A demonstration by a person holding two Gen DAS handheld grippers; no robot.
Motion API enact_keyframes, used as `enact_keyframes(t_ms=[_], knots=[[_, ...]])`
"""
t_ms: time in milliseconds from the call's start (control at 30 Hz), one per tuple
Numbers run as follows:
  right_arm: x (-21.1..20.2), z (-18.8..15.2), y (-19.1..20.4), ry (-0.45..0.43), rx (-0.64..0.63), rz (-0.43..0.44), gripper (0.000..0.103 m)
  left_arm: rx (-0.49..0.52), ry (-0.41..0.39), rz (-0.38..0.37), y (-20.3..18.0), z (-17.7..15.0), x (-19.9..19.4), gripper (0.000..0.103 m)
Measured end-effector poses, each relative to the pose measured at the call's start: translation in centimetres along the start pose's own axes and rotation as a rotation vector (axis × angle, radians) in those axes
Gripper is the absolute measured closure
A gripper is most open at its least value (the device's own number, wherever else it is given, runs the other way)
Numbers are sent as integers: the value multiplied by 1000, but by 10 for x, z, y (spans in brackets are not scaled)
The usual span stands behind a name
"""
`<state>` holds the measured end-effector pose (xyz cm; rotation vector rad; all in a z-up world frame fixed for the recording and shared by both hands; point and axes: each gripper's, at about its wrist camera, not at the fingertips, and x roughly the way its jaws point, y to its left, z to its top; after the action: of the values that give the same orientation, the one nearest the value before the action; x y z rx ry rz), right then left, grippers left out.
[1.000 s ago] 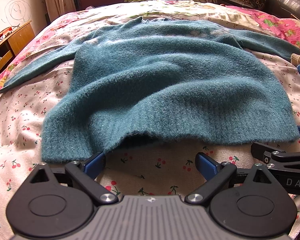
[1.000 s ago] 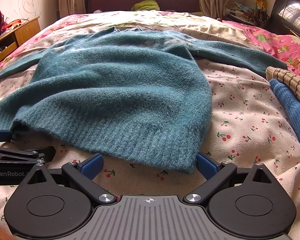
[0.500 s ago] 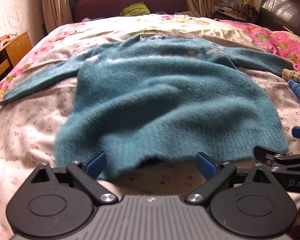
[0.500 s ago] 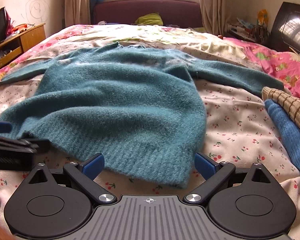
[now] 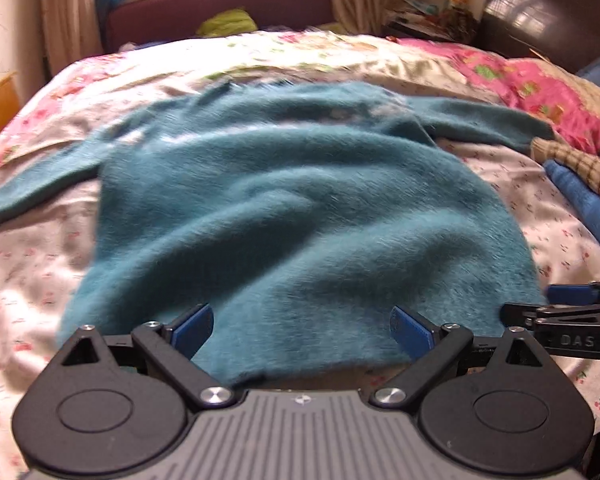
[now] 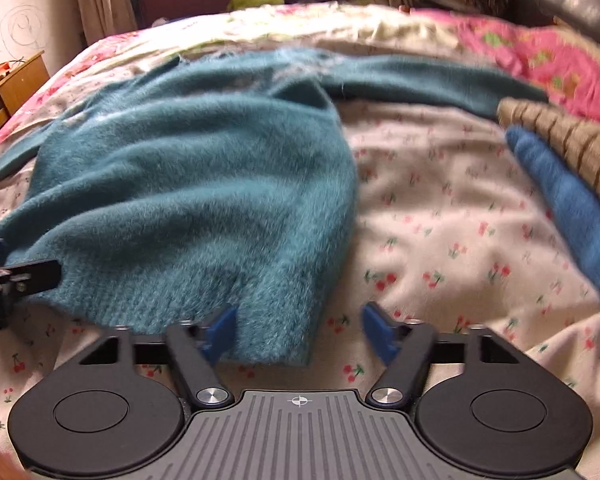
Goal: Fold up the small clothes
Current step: 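Grasp the sweater sleeve cuff with the right gripper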
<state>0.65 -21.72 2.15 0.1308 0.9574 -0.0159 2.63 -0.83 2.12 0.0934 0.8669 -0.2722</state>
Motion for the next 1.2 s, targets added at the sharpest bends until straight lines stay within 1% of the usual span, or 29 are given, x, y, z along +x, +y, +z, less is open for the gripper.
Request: enact_keyframes(t_ms=[33,67,133,200,333,400,433,467,500,533,567,600,667,700,733,833,900,967,1067,1133,1167,1200], knots=[[1,0,0,7,4,23,67,6,10,-4,-2,-1,3,0],[2,2,1,15,4,36,70,12,19,-5,-3,-2,5,0],[3,5,-1,31,-4,53,91,16,30,-6,-3,-4,7,0],[-1,11,-9,45,-14,61,94,9,25,-11,-2,-4,3,0],[-26,19,-31,3,-25,42,96,33,-9,-14,-2,-2,-12,0],[-22,19,-36,12,-18,33,96,52,-11,7,-3,-5,-12,0],[-14,17,-35,36,-28,21,96,61,8,19,-3,-7,-7,0],[-5,14,-33,63,-41,13,96,65,43,29,-1,-10,1,0],[-2,11,-29,72,-59,7,96,60,93,38,1,-12,9,0],[-2,11,-27,69,-72,2,96,51,129,34,4,-15,15,1],[-5,12,-26,65,-76,6,96,43,149,21,7,-17,17,1],[-9,14,-28,61,-72,14,95,38,151,15,8,-16,17,1],[-18,18,-31,57,-59,31,92,39,138,4,9,-13,13,1],[-24,21,-32,54,-53,23,88,42,125,-2,8,-11,10,1],[-30,23,-31,41,-57,8,86,49,108,-7,7,-7,7,1],[-46,27,-23,-17,-123,-52,86,84,43,-14,2,7,0,1],[-47,34,-20,-25,-136,-56,86,101,5,-17,0,21,0,1],[-42,44,-16,-35,-136,-36,86,109,-15,-24,-2,36,9,1],[-19,63,-7,-53,-125,13,86,129,-24,-34,-8,53,31,1],[3,71,0,-58,-120,43,86,129,-2,-48,-11,56,47,1],[17,73,2,-41,-117,52,86,134,17,-56,-13,54,56,1],[32,73,1,0,-105,58,86,143,50,-53,-13,52,67,1]])
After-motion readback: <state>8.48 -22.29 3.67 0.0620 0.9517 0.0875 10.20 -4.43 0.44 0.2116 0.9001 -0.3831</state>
